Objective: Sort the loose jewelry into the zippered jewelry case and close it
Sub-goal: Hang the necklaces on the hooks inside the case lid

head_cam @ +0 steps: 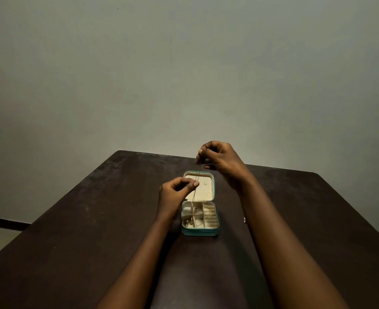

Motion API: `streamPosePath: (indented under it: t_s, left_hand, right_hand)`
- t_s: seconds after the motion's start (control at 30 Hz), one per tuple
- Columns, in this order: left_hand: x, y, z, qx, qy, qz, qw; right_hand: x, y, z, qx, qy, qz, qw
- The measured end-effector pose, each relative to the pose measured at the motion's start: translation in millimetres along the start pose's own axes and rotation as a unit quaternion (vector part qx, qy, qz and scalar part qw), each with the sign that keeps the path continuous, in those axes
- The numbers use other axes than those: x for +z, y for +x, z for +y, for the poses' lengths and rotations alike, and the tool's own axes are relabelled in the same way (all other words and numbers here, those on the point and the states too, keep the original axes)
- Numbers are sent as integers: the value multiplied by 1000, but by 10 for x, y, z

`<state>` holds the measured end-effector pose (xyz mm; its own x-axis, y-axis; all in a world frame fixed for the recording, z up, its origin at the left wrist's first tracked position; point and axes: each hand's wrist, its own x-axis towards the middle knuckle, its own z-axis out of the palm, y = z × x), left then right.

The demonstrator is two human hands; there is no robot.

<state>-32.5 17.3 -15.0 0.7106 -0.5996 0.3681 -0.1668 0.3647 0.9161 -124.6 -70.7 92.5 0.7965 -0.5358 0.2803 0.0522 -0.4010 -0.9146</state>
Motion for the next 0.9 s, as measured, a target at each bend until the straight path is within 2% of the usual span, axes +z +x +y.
streamPosePath:
  t_s: [0.27,0.5,0.73,0.9]
  left_hand:
    - [-85,-25,140,27,19,5,999]
    - [-87,-72,293,-23,-20,-28,999]
    - [-63,-77,355,-1,52,-6,999]
    - [-92,-109,289,-28,101,-22,994]
  right_hand:
    - [-16,-46,-259,0,-13,10,1000]
    - [-155,-51,-467,56,31,16,998]
    - [-252,-85,-587,83,107,19,991]
    - [-323,-95,-653,86,114,40,989]
